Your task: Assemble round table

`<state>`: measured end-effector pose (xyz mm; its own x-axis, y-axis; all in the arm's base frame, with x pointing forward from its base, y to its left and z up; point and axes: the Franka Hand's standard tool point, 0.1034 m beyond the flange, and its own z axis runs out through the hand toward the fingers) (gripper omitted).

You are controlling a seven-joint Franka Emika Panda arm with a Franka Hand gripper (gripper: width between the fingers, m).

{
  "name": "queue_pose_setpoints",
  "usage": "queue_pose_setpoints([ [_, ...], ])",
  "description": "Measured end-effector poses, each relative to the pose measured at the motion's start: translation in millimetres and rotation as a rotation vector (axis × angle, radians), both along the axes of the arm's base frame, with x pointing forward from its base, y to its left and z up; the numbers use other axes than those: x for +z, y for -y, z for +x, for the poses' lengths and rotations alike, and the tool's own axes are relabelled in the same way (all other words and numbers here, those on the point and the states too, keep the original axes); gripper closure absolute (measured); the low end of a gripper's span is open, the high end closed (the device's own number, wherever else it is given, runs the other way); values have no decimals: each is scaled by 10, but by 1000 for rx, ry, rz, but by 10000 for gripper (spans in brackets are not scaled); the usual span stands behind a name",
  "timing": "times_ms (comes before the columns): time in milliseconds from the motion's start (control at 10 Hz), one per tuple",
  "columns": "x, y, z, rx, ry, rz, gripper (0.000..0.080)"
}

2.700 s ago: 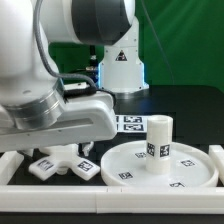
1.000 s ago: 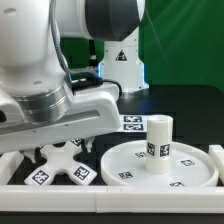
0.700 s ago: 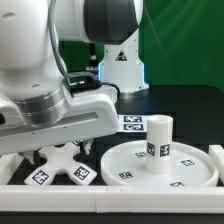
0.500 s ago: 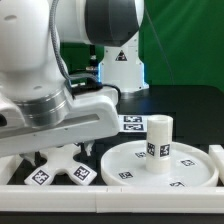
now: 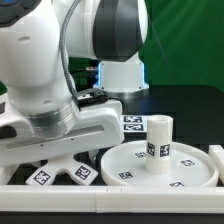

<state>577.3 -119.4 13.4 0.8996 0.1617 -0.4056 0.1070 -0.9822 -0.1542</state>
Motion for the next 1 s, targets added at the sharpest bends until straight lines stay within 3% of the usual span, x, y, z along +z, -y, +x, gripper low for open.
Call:
queue_pose_setpoints([
  [200, -2, 0, -1, 0, 0, 0, 154],
  [300, -3, 0, -2, 0, 0, 0, 333],
  [400, -5, 0, -3, 0, -1, 0, 333],
  [500, -6, -1, -3, 0, -1, 0, 434],
  [600, -1, -1, -1, 0, 0, 0, 433],
  [800, 356, -48, 79, -5, 21, 13, 433],
  [1000, 709, -157, 20, -36, 80, 12, 433],
])
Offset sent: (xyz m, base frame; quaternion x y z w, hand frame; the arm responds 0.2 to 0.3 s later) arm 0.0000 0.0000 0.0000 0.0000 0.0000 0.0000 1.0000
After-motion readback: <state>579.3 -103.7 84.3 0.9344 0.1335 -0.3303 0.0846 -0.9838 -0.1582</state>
